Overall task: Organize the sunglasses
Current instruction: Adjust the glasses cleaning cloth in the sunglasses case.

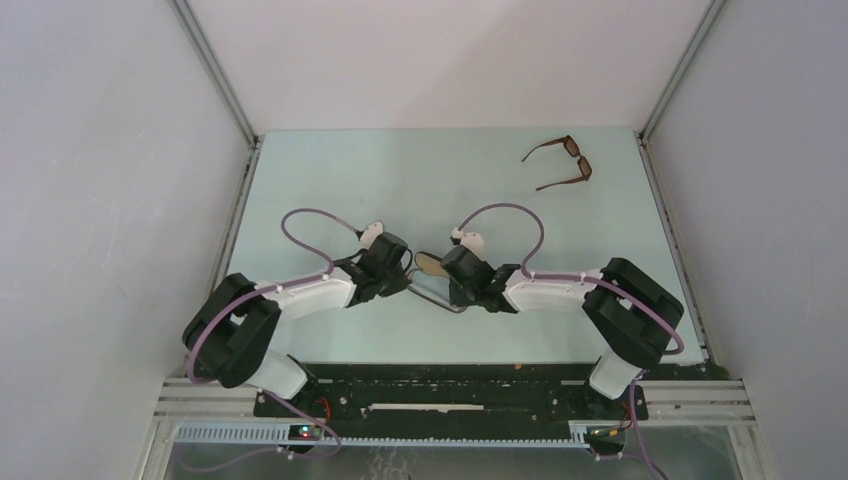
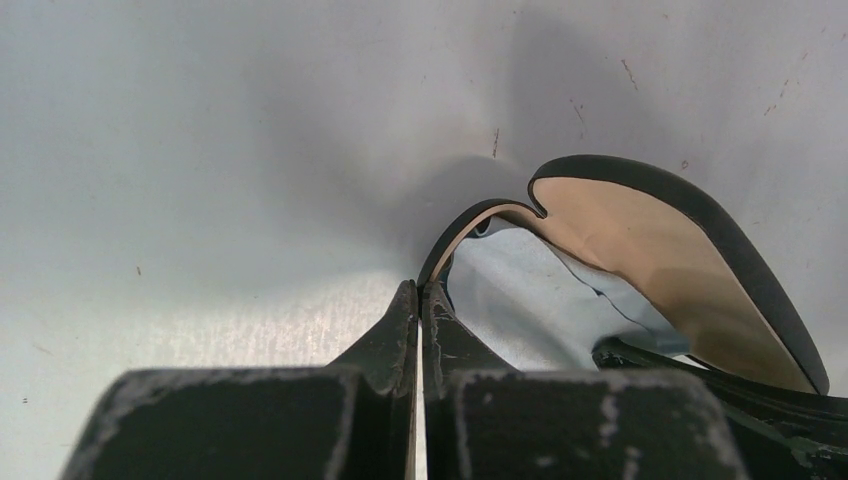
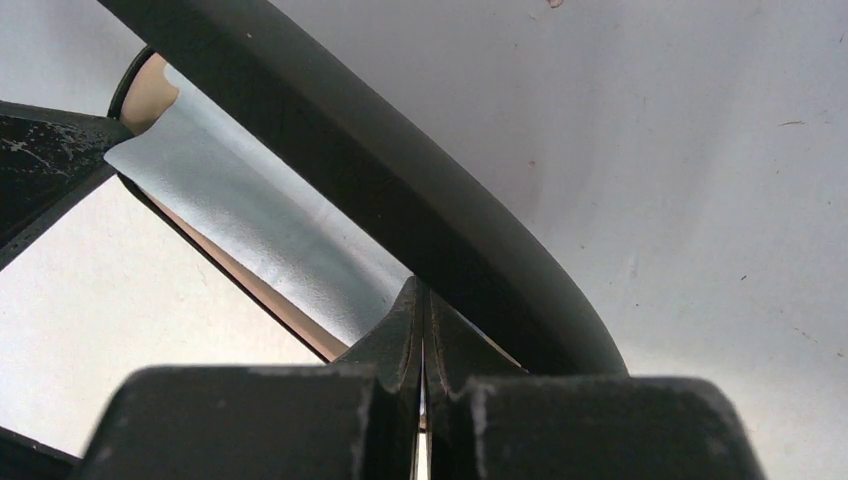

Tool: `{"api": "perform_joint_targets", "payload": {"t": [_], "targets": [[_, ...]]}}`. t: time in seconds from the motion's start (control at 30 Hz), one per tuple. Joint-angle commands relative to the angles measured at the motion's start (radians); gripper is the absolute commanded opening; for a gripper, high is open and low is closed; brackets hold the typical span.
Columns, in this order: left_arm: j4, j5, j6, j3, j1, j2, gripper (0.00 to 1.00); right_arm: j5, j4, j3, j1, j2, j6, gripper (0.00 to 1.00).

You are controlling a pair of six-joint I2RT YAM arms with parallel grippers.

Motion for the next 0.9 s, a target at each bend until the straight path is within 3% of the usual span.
{"api": "perform_joint_targets", "payload": {"t": [0.0,0.27,0.5,0.7,0.87], "targets": [[0.009,-0.024,-0.023,-0.003,-0.008,-0.003,0.00,0.032,0.020,-0.008,0.020,-0.019,0.002,0.00],[0.014,-0.027,-0.029,-0.009,-0.009,-0.002,0.00,0.105,-0.002,-0.007,0.039,-0.180,-0.044,0.02],[0.016,-0.025,-0.029,-0.008,-0.008,0.001,0.00,0.111,0.015,0.005,0.026,-0.075,-0.060,0.01],[0.010,-0.030,-0.031,-0.012,-0.010,0.001,0.00,0.235,0.014,0.017,0.052,0.038,-0.062,0.00],[0.009,-0.030,-0.037,-0.019,-0.010,-0.003,0.00,0.264,-0.012,0.023,0.085,-0.002,-0.069,0.00]]}}
